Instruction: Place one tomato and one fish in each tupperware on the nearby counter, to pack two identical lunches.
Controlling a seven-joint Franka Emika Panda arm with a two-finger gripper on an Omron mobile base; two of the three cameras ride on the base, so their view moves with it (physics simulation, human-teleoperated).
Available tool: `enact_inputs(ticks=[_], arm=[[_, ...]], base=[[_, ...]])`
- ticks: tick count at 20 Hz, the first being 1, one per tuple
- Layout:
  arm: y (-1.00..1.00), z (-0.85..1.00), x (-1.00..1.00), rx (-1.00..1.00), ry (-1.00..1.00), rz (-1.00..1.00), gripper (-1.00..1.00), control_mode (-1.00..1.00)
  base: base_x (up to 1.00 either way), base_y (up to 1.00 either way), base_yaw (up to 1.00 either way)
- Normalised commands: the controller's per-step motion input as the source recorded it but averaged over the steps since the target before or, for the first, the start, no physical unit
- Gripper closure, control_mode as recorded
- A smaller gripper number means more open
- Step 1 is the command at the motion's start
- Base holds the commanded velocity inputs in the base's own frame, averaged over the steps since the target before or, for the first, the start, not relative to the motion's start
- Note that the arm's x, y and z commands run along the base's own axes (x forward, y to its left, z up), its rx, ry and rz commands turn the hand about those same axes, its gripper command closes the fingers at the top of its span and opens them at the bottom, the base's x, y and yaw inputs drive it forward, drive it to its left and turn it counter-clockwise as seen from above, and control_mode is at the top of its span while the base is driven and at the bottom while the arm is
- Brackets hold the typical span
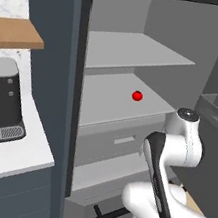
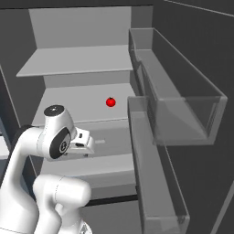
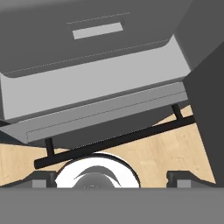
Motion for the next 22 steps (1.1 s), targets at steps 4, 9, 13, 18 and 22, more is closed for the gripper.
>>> enact_inputs(ticks=[4,9,13,18,22], arm=[[0.0,0.0,0.0,0.0,0.0,0.0,-1.0,1.0],[0.0,0.0,0.0,0.0,0.0,0.0,-1.0,1.0],[0.0,0.0,0.04,0.0,-0.16,0.0,-1.0,-1.0],[0.0,0.12,0.19,0.0,-0.52,0.0,-1.0,-1.0],[0.0,0.37,0.48,0.0,-0.47,0.0,-1.0,-1.0]], base=[[0.26,0.0,0.02],[0.04,0.0,0.0],[0.02,0.0,0.0],[0.0,0.0,0.0],[0.0,0.0,0.0]])
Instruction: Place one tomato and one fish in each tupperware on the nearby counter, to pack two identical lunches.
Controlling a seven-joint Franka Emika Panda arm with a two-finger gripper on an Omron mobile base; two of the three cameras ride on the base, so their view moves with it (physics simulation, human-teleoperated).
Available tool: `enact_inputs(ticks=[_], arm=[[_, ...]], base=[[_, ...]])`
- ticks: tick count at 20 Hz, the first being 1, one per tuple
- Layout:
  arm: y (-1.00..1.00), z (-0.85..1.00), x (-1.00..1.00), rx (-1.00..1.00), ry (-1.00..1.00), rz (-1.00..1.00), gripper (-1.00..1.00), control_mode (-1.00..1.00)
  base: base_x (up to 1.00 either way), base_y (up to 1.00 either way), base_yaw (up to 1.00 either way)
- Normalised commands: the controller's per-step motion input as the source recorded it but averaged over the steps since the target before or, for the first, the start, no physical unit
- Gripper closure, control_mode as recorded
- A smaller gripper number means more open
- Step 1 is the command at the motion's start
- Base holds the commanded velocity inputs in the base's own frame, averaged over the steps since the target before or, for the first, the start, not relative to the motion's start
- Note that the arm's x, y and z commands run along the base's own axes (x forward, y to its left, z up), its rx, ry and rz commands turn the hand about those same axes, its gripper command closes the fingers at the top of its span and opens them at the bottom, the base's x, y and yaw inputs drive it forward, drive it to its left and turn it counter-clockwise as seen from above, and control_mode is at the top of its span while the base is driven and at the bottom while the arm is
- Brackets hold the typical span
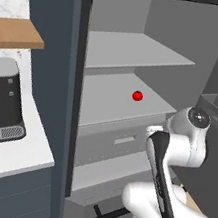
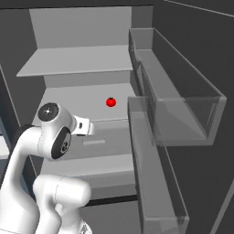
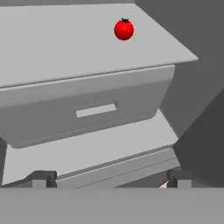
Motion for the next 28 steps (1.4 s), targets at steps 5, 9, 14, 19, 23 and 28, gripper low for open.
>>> enact_inputs(ticks=[5,9,14,19,23,28], arm=[[0.0,0.57,0.43,0.0,-0.31,0.0,-1.0,-1.0],[0.0,0.52,0.14,0.0,-0.25,0.0,-1.0,-1.0],[0.0,0.31,0.03,0.0,-0.16,0.0,-1.0,-1.0],[-0.14,0.13,0.41,0.04,0.09,-0.05,-1.0,-1.0],[-0.15,0.0,0.73,0.0,0.06,-0.04,-1.0,-1.0],[-0.04,-0.15,0.58,0.0,0.1,-0.01,-1.0,-1.0]], base=[[0.0,0.0,0.0],[0.0,0.0,0.0],[0.0,0.0,0.0],[0.0,0.0,0.0],[0.0,0.0,0.0],[0.0,0.0,0.0]])
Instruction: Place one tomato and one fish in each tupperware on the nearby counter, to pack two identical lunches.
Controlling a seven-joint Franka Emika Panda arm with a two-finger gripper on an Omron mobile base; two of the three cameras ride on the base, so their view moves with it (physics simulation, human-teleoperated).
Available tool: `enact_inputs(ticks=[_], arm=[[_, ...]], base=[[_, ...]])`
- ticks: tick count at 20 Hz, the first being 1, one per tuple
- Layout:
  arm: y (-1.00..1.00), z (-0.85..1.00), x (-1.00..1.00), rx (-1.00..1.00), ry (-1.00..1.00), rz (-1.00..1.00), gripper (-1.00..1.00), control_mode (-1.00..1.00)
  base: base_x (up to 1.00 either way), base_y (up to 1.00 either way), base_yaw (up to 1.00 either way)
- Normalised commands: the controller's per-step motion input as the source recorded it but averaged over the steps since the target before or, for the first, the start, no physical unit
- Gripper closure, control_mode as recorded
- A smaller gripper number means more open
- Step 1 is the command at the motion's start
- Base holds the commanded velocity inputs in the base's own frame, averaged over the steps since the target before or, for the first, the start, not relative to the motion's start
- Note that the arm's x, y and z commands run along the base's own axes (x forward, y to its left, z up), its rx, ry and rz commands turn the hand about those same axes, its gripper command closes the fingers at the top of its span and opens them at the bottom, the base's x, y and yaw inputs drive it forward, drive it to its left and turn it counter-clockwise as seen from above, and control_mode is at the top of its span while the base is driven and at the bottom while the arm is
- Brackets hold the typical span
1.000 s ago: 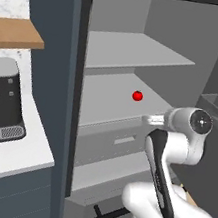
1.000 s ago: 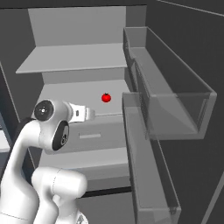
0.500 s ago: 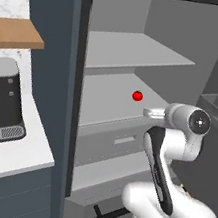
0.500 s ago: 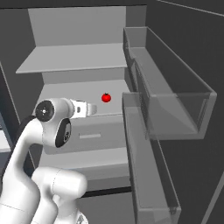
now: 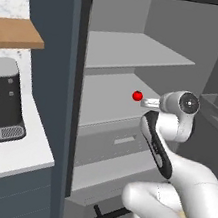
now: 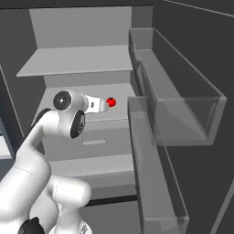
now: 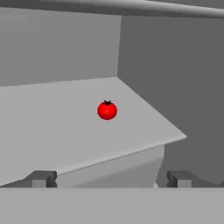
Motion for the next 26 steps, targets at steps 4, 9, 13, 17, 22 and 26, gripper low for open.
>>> enact_inputs(ticks=[4,9,13,17,22,26], arm=[[-0.01,-0.2,0.61,0.0,0.14,-0.01,-1.0,-1.0],[-0.01,-0.25,0.32,0.0,0.07,0.0,-1.0,-1.0],[-0.11,-0.26,0.25,0.0,0.05,0.0,-1.0,-1.0],[-0.11,-0.37,0.26,0.0,0.05,0.0,-1.0,-1.0],[-0.02,-0.05,0.36,0.0,0.06,0.0,-1.0,-1.0],[0.0,-0.03,0.57,0.0,0.07,0.0,-1.0,-1.0]], base=[[0.0,0.0,0.0],[0.0,0.0,0.0],[0.0,0.0,0.0],[0.0,0.0,0.0],[0.0,0.0,0.0],[0.0,0.0,0.0]])
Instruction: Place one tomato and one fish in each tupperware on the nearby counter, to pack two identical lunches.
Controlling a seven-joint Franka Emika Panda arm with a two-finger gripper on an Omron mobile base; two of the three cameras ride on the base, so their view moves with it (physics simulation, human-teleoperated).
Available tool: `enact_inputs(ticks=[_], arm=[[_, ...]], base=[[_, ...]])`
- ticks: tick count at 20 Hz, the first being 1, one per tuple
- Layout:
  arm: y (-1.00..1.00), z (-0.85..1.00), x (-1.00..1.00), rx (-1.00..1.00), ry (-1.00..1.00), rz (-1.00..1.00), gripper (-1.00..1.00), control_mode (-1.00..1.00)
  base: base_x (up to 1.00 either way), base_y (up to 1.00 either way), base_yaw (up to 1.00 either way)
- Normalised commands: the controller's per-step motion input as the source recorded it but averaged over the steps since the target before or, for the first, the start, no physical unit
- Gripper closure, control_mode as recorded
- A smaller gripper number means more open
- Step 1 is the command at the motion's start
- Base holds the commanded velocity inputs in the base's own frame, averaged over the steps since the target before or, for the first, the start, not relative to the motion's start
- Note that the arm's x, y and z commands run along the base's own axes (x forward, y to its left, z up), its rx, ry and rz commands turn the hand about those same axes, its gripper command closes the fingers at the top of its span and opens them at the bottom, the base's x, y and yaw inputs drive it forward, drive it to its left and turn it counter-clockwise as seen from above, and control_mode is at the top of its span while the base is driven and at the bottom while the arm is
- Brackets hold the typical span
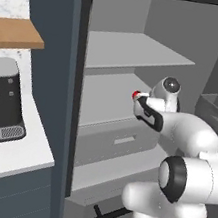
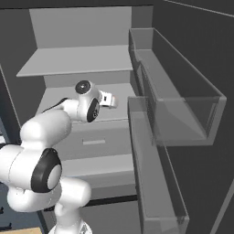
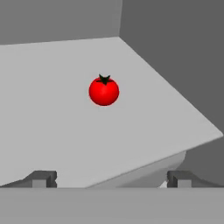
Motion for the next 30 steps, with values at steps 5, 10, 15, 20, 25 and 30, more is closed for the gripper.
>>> enact_inputs(ticks=[5,10,15,20,25,30], arm=[[0.0,0.0,0.5,0.0,0.0,0.0,-1.0,-1.0],[0.0,-0.23,0.39,0.0,0.0,0.0,-1.0,-1.0],[0.0,-0.14,0.39,0.0,0.0,0.0,-1.0,-1.0],[0.0,0.0,0.43,0.0,0.0,0.0,-1.0,-1.0],[0.0,-0.21,0.45,0.0,0.01,0.0,-1.0,-1.0],[0.0,-0.23,0.45,0.0,0.01,0.0,-1.0,-1.0]], base=[[0.0,0.0,0.0],[0.0,0.0,0.0],[0.0,0.0,0.0],[0.0,0.0,0.0],[0.0,0.0,0.0],[0.0,0.0,0.0]])
